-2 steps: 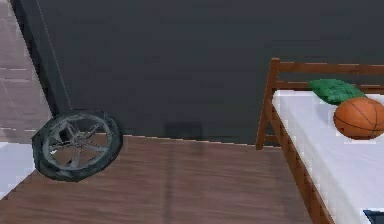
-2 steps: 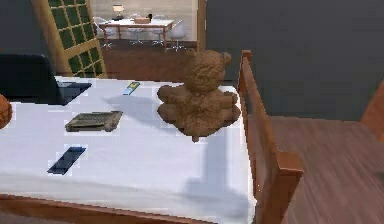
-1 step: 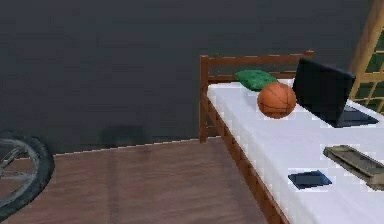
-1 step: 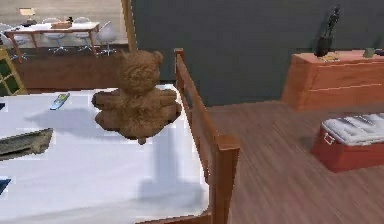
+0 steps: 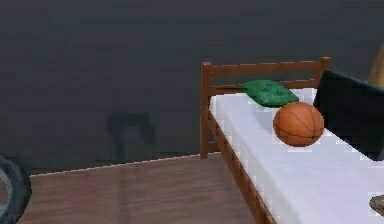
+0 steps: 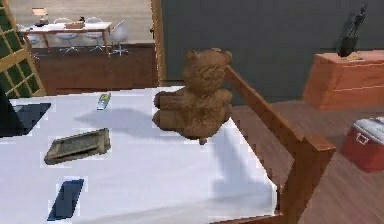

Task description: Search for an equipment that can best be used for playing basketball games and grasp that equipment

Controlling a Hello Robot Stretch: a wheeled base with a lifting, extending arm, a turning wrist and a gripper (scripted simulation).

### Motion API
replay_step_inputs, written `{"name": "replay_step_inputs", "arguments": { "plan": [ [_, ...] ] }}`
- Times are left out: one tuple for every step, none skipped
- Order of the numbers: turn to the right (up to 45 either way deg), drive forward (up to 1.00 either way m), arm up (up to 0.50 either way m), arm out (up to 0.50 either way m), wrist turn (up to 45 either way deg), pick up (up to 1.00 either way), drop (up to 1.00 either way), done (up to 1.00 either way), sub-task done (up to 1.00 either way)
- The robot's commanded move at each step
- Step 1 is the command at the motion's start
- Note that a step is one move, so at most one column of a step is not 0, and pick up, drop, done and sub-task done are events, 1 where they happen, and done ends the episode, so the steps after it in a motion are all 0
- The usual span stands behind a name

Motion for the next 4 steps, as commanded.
{"name": "replay_step_inputs", "arguments": {
  "plan": [
    [-6.0, 0.00, 0.00, 0.00, 0.0, 0.00, 0.00, 0.00, 0.00],
    [0.0, 1.00, 0.00, 0.00, 0.0, 0.00, 0.00, 0.00, 0.00],
    [0.0, 0.25, 0.00, 0.00, 0.0, 0.00, 0.00, 0.00, 0.00],
    [21.0, 0.00, 0.00, 0.00, 0.0, 0.00, 0.00, 0.00, 0.00]
  ]
}}
